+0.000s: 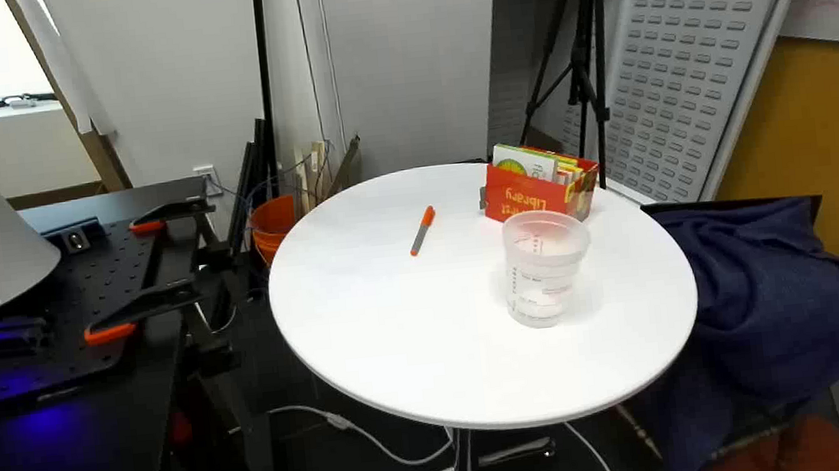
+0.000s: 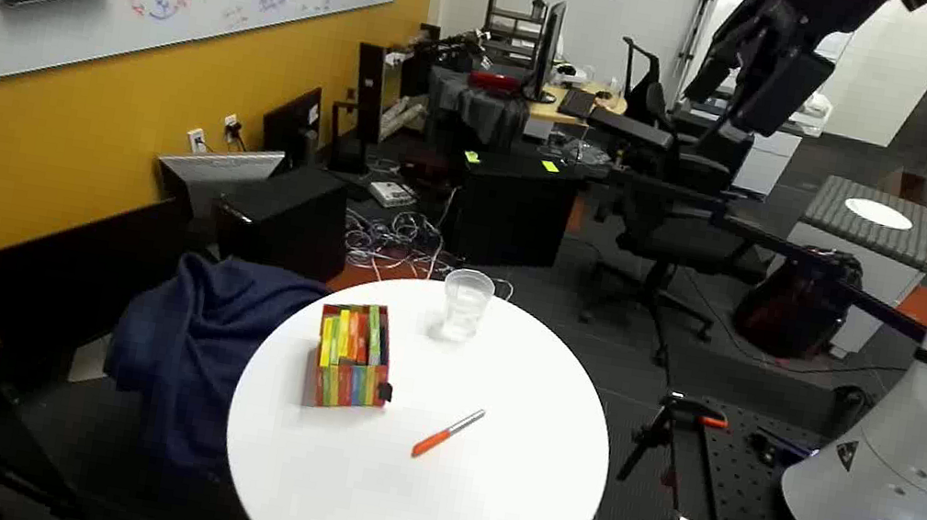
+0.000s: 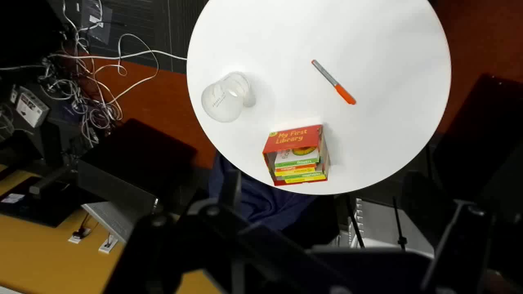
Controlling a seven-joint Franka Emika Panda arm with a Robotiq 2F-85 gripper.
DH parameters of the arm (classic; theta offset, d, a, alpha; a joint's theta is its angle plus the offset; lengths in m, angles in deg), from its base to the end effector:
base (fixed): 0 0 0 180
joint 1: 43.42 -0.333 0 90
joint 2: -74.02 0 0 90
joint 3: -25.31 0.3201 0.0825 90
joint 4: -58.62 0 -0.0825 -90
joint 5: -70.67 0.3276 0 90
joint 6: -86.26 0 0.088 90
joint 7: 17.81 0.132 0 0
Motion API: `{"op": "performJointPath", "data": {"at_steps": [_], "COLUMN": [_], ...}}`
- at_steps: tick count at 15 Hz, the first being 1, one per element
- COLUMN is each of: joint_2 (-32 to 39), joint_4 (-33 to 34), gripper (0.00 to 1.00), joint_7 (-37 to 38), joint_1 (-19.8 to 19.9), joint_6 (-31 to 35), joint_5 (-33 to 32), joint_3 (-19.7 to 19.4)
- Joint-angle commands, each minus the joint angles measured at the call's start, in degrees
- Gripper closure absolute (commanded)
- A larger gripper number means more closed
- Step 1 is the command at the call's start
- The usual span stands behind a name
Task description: Put the marker inside the cup
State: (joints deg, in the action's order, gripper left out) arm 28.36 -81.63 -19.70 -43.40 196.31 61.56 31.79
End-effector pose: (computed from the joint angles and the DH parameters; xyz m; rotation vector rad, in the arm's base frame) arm 0.2815 0.0264 0.5687 2.8767 0.2268 0.3939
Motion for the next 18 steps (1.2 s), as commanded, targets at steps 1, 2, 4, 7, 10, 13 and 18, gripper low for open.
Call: {"op": "performJointPath", "data": {"at_steps": [1,2,4,7,10,13,18], "joint_2": [0.1,0.1,0.1,0.1,0.1,0.4,2.5], "joint_4": [0.1,0.1,0.1,0.1,0.1,-0.4,-2.0], "gripper": [0.00,0.00,0.00,0.00,0.00,0.00,0.00], "joint_7": [0.6,0.6,0.6,0.6,0.6,1.0,0.4], "joint_1": [-1.0,-1.0,-1.0,-1.0,-1.0,-0.6,-1.3], "joint_6": [-0.2,-0.2,-0.2,-0.2,-0.2,2.9,13.1], "joint_5": [-0.7,-0.7,-0.7,-0.7,-0.7,-1.6,-2.5], "joint_3": [-0.7,-0.7,-0.7,-0.7,-0.7,-0.7,-0.5]}}
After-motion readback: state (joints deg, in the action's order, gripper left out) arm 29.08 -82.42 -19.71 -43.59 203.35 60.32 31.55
